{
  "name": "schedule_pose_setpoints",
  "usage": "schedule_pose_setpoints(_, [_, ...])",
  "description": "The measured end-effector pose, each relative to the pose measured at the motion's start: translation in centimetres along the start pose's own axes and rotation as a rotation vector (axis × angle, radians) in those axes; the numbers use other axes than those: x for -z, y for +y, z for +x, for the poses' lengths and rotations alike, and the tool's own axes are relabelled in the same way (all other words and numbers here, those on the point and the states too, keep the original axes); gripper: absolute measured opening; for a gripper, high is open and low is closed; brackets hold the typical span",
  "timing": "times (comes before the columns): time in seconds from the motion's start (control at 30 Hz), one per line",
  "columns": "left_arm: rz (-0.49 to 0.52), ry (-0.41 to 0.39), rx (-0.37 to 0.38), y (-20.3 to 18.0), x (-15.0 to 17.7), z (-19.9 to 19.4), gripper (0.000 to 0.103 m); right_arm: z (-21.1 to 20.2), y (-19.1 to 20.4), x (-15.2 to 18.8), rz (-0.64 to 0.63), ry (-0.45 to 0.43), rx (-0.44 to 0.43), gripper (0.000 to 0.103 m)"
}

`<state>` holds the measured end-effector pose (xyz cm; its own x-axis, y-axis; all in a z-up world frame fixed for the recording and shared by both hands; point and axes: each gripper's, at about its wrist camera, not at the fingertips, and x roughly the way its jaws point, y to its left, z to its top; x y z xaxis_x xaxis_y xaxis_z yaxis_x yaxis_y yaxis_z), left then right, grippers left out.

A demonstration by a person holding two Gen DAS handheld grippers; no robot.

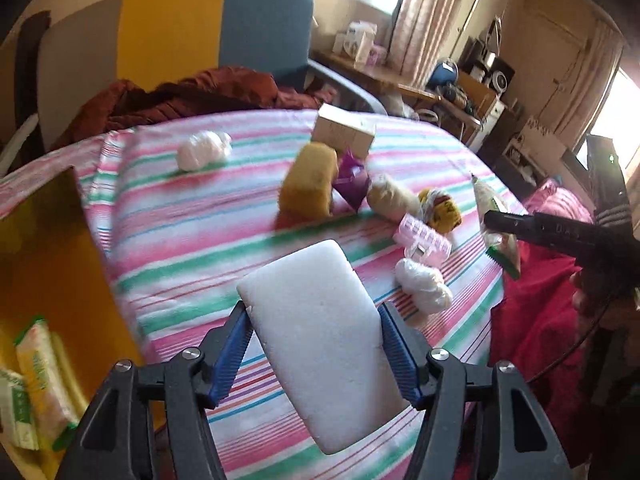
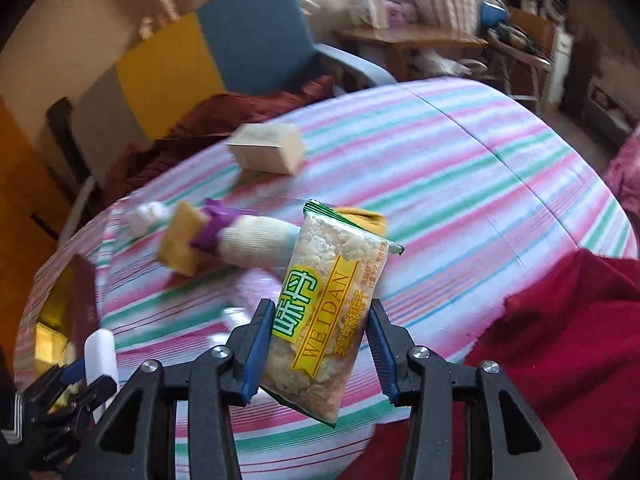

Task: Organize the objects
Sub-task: 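Carry the foam block and WEIDAN packet over the tray and release the packet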

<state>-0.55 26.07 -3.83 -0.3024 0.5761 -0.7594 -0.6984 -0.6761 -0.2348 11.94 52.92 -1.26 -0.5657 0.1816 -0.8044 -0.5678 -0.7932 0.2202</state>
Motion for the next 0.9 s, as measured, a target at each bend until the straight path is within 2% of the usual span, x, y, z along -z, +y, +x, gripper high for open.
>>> schedule_pose_setpoints(0.13, [-0.031,-0.05,-0.016,1.5,0.0,-2.7,0.065,-1.2,3.9,0.1,-0.071,-0.019,-0.08,0.046])
schedule_pose_setpoints(0.23, [-0.077,-0.088,-0.04,3.2,0.0,-4.8,0.065,-1.4,8.4,0.1,-0.154,-0.022,-0.162,0.047])
schedule_pose_setpoints(0.43, [-0.195,-0.152,-0.114,8.0,0.7,-8.5,0.065,-0.6,17.2,1.4,-0.318,0.023,-0.31,0.046])
schedule_pose_setpoints(0.67, [-0.357,-0.214,-0.212,14.6,3.0,-12.5,0.065,1.0,25.9,4.4,-0.495,0.099,-0.435,0.047])
schedule_pose_setpoints(0.9, [-0.465,-0.258,-0.303,20.1,4.4,-15.6,0.066,2.9,31.5,6.8,-0.593,0.154,-0.493,0.047])
